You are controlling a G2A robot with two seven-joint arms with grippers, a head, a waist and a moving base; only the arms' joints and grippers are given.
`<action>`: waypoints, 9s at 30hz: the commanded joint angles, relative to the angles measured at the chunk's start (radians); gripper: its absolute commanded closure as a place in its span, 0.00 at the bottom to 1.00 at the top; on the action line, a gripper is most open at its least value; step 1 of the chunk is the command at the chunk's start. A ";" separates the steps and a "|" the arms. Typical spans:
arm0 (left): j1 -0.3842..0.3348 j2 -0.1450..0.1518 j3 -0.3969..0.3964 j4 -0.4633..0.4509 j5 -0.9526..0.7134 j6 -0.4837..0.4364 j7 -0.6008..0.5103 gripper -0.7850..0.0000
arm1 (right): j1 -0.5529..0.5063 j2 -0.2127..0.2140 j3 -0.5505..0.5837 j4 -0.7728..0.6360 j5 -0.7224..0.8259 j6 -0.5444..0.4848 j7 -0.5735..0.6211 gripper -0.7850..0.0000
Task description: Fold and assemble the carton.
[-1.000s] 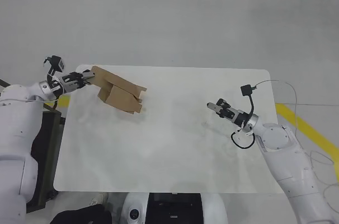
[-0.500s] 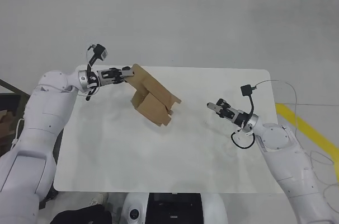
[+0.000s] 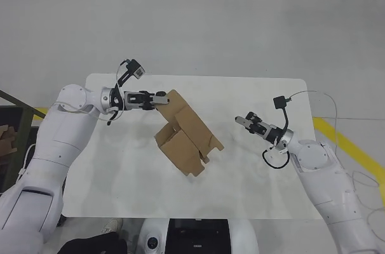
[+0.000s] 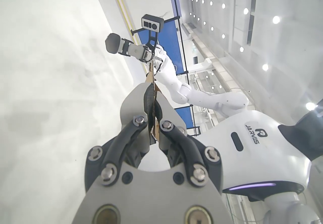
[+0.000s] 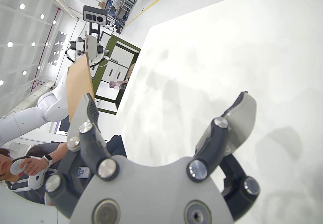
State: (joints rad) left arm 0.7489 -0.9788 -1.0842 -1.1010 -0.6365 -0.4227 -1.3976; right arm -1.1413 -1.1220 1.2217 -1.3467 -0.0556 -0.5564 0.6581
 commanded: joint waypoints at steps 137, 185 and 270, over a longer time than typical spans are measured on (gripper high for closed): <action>0.080 -0.044 0.097 -0.013 0.060 0.052 0.447 0.00 | -0.049 -0.026 -0.116 -0.160 0.460 0.302 -0.175 1.00; 0.008 -0.201 0.230 0.112 0.050 0.016 0.581 1.00 | -0.185 -0.093 -0.131 -0.313 0.352 0.472 -0.571 0.00; 0.084 -0.198 0.097 -0.026 0.063 0.079 0.466 0.00 | -0.370 -0.028 0.106 -0.431 0.272 0.347 -0.238 1.00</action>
State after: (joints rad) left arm 0.8329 -1.1753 -0.9907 -1.1231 -0.5764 -0.3475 -0.9294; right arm -1.5085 -1.1501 1.3275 -1.7769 0.2140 -0.2135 0.4216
